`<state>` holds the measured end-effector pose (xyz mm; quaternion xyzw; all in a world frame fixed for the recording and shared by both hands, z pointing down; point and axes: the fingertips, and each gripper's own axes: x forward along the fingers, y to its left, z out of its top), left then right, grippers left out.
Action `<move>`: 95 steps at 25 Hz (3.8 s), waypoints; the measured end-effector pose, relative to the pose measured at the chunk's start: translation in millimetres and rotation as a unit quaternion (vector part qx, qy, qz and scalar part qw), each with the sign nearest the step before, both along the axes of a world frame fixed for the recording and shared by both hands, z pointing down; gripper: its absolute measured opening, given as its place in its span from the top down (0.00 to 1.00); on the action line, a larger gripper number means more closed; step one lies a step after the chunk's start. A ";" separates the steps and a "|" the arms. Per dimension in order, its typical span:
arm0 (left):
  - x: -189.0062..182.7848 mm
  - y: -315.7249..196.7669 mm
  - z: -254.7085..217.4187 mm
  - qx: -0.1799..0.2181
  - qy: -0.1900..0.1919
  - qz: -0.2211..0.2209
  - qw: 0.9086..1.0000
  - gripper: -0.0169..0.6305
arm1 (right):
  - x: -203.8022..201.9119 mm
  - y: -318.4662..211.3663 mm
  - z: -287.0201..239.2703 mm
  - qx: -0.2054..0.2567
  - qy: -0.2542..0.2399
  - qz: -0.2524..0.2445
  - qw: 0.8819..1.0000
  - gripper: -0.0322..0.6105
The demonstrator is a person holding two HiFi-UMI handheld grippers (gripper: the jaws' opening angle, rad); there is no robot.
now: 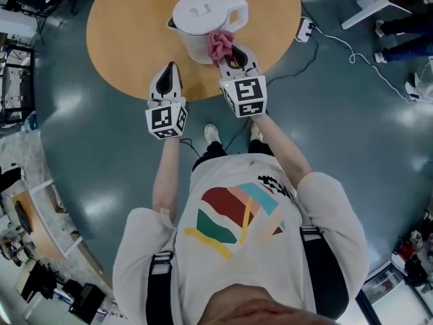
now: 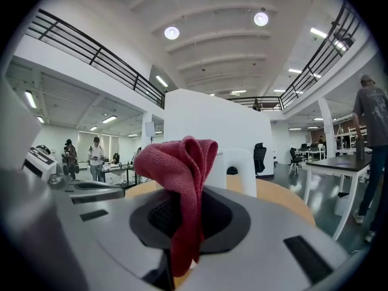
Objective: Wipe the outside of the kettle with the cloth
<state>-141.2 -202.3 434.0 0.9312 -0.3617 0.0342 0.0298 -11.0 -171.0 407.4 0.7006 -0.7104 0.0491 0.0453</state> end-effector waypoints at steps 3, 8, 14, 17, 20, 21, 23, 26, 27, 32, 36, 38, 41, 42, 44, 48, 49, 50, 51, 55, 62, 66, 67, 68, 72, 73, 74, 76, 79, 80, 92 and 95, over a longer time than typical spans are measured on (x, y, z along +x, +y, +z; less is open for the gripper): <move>11.7 -2.0 3.9 -0.001 -0.002 -0.005 1.000 0.91 | 19.5 -2.6 3.8 -0.006 0.008 -0.003 1.000 0.88; 19.6 -4.2 10.4 -0.001 -0.010 -0.013 1.000 0.91 | 46.2 -11.5 6.4 -0.012 0.020 -0.001 1.000 0.88; 14.9 -8.8 11.6 -0.003 -0.004 -0.022 1.000 0.91 | 61.6 -23.2 8.3 -0.022 0.041 -0.011 0.999 0.88; 13.9 -15.7 13.4 -0.003 -0.007 -0.024 1.000 0.91 | 71.7 -32.8 11.1 -0.025 0.042 -0.002 0.999 0.88; 11.2 -19.9 19.4 -0.008 -0.014 -0.025 1.000 0.91 | 80.1 -43.7 13.2 -0.030 0.040 0.007 0.999 0.88; 9.4 -20.2 22.3 -0.010 -0.017 -0.025 0.999 0.91 | 81.5 -46.0 14.0 -0.031 0.040 0.008 0.999 0.88; 5.6 -20.6 27.2 -0.016 -0.019 -0.027 0.999 0.91 | 83.3 -48.3 14.4 -0.031 0.041 0.010 0.999 0.88; -1.3 -23.7 30.1 -0.022 -0.021 -0.029 0.999 0.91 | 84.8 -46.1 14.4 -0.029 0.037 0.022 0.999 0.88; -3.5 -25.6 30.9 -0.024 -0.022 -0.029 0.999 0.91 | 84.8 -43.4 16.3 -0.029 0.033 0.029 0.999 0.88; -9.0 -32.2 37.9 -0.030 -0.021 -0.021 0.999 0.91 | 73.1 -18.4 36.7 -0.036 0.026 0.059 0.997 0.88; -6.0 -36.5 39.7 -0.031 -0.016 -0.005 0.999 0.91 | 42.2 0.3 48.9 -0.026 -0.007 0.061 0.998 0.88; -4.0 -39.1 37.4 -0.022 -0.012 -0.009 1.000 0.91 | 21.1 4.9 60.4 -0.025 -0.024 0.047 0.998 0.88; -5.3 -43.1 41.3 -0.018 -0.008 -0.008 1.000 0.91 | -18.1 -3.3 86.2 -0.038 -0.027 0.011 0.999 0.88; -7.3 -45.0 45.2 -0.022 -0.007 -0.001 1.000 0.91 | -31.5 -10.7 93.1 -0.041 -0.021 0.002 0.999 0.88; -16.3 -47.5 54.5 -0.030 -0.011 0.009 0.999 0.91 | -54.5 -26.5 105.8 -0.042 0.001 -0.001 0.999 0.88; -46.3 -50.4 70.0 -0.033 -0.035 -0.005 0.999 0.91 | -79.5 -54.6 126.1 -0.042 0.032 0.022 0.998 0.88; -51.1 -51.5 73.8 -0.035 -0.038 -0.008 0.999 0.91 | -81.6 -60.4 129.1 -0.041 0.034 0.024 0.998 0.88; -54.8 -52.6 77.9 -0.036 -0.042 -0.010 0.998 0.91 | -82.8 -65.4 131.7 -0.041 0.037 0.023 0.998 0.88; -57.9 -53.3 82.3 -0.038 -0.045 -0.011 0.998 0.91 | -83.7 -69.6 134.0 -0.040 0.042 0.021 0.998 0.88; -66.4 -54.0 97.3 -0.046 -0.058 -0.011 0.997 0.91 | -90.8 -81.3 138.1 -0.034 0.058 0.008 0.998 0.88; -48.0 -40.4 103.1 -0.052 -0.059 -0.002 0.997 0.91 | -80.2 -62.3 136.5 -0.033 0.060 0.004 0.998 0.88; -27.5 -32.3 96.6 -0.049 -0.056 -0.002 0.997 0.91 | -63.5 -41.8 132.5 -0.033 0.064 -0.006 0.997 0.88; -20.0 -28.8 96.3 -0.048 -0.056 -0.001 0.997 0.91 | -57.4 -36.2 133.1 -0.033 0.063 -0.009 0.997 0.88; -12.7 -25.0 95.9 -0.047 -0.055 -0.001 0.997 0.91 | -51.8 -31.0 133.6 -0.034 0.060 -0.012 0.998 0.88; 7.6 -16.1 89.6 -0.046 -0.052 -0.005 0.998 0.91 | -34.3 -17.4 128.7 -0.037 0.052 -0.024 0.998 0.88; 12.1 -14.8 88.4 -0.047 -0.051 -0.007 0.998 0.91 | -28.0 -14.6 127.5 -0.039 0.052 -0.024 0.998 0.88; 16.8 -13.3 88.1 -0.050 -0.047 -0.011 0.998 0.91 | -20.2 -11.9 126.3 -0.040 0.052 -0.023 0.998 0.88; 26.8 -10.2 89.1 -0.060 -0.035 -0.022 0.997 0.91 | -0.8 -8.5 126.3 -0.042 0.052 -0.019 0.998 0.88; 49.8 -2.2 94.6 -0.071 -0.020 -0.036 0.997 0.91 | 34.6 -9.3 132.2 -0.046 0.054 -0.023 0.997 0.88; 59.1 1.4 97.7 -0.071 -0.020 -0.040 0.996 0.91 | 46.8 -9.6 135.1 -0.047 0.051 -0.026 0.997 0.88; 98.2 -3.6 105.4 -0.068 -0.015 -0.096 0.993 0.91 | 114.7 -44.7 146.0 -0.058 0.014 -0.052 0.997 0.88; 100.4 2.2 102.1 -0.063 -0.015 -0.107 0.992 0.91 | 125.3 -48.3 145.2 -0.060 0.014 -0.053 0.997 0.88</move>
